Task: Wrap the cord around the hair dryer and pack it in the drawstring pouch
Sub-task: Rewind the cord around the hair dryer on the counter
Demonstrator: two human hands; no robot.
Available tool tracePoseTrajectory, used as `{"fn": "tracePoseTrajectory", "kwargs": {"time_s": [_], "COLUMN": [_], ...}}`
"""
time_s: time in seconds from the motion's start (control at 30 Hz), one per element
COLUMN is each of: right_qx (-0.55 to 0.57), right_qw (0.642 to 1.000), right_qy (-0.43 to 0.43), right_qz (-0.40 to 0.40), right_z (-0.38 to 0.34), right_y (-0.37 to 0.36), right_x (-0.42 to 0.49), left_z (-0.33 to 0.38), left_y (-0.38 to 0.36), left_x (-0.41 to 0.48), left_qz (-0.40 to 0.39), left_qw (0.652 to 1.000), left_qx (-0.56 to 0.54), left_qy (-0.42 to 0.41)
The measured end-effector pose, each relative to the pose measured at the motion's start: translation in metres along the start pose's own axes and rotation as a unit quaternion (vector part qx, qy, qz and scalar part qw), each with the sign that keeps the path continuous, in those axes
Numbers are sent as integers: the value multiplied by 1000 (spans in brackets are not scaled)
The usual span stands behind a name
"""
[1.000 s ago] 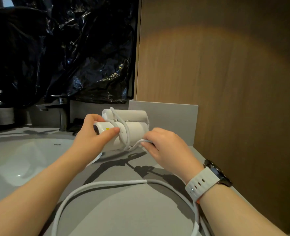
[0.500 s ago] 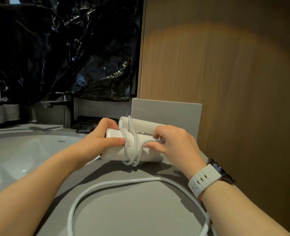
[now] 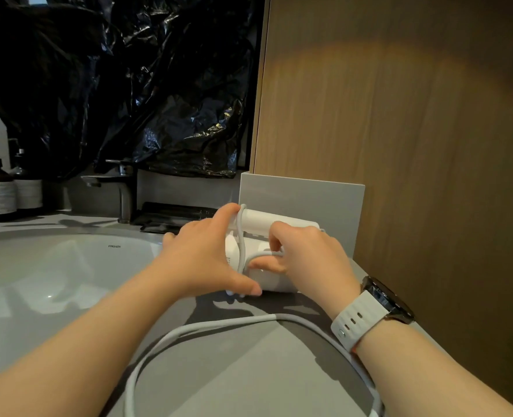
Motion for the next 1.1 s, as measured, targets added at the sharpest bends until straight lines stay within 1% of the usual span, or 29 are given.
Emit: {"fn": "tracePoseTrajectory", "kwargs": {"time_s": [0.07, 0.13, 0.3, 0.33, 0.4, 0.43, 0.47, 0.53, 0.6, 0.67, 0.7, 0.73, 0.77, 0.83, 0.87, 0.9, 0.97, 1.0, 1.07, 1.1], "right_qx": [4, 39, 141, 178, 279, 326, 355, 370, 397, 434, 442, 440, 414, 295, 227, 169, 79, 33, -35, -51], "right_qw": [1000, 998, 982, 972, 932, 912, 901, 897, 880, 848, 839, 842, 864, 937, 964, 980, 989, 990, 979, 970], "right_qy": [-14, -33, -71, -88, -145, -166, -172, -153, -130, -155, -173, -185, -185, -152, -126, -109, -92, -70, 20, 61], "right_qz": [-7, -31, -105, -129, -181, -186, -183, -189, -225, -262, -265, -252, -219, -112, -49, 7, 82, 117, 198, 231], "right_z": [0, 3, 13, 16, 21, 23, 25, 26, 24, 24, 24, 25, 26, 28, 27, 25, 18, 14, 7, 6], "right_y": [1, 2, 14, 18, 25, 29, 32, 36, 36, 35, 35, 35, 36, 43, 47, 49, 51, 50, 45, 43], "right_x": [1, 2, -3, -6, -14, -16, -16, -15, -17, -21, -22, -22, -20, -13, -10, -8, -9, -9, -9, -8], "left_z": [2, -2, -8, -9, -10, -9, -9, -8, -8, -9, -9, -9, -10, -10, -10, -9, -8, -6, -4, -3], "left_y": [-7, -14, -17, -17, -16, -14, -14, -12, -10, -9, -9, -9, -9, -10, -10, -10, -10, -10, -9, -9], "left_x": [4, 7, 10, 9, 8, 8, 7, 7, 6, 6, 5, 6, 6, 6, 6, 6, 6, 6, 5, 4], "left_qz": [39, 59, 59, 56, 50, 47, 45, 40, 33, 30, 28, 26, 26, 29, 30, 30, 32, 34, 39, 41], "left_qw": [999, 998, 996, 996, 995, 994, 994, 993, 992, 991, 990, 991, 991, 992, 992, 993, 993, 993, 993, 993], "left_qx": [1, -18, -64, -71, -89, -95, -100, -108, -116, -125, -126, -125, -122, -114, -110, -106, -98, -93, -86, -84], "left_qy": [31, 31, 20, 20, 14, 7, 1, -10, -29, -45, -48, -49, -50, -51, -52, -52, -57, -60, -69, -74]}}
Point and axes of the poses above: each hand's wrist, its own x-axis towards the middle knuckle, its own y-axis out of the back of the hand, z = x × y, the point moved 3 cm from there along x, towards the middle knuckle, and after that the axes turned 14 degrees about x, right-handed, at the moved point
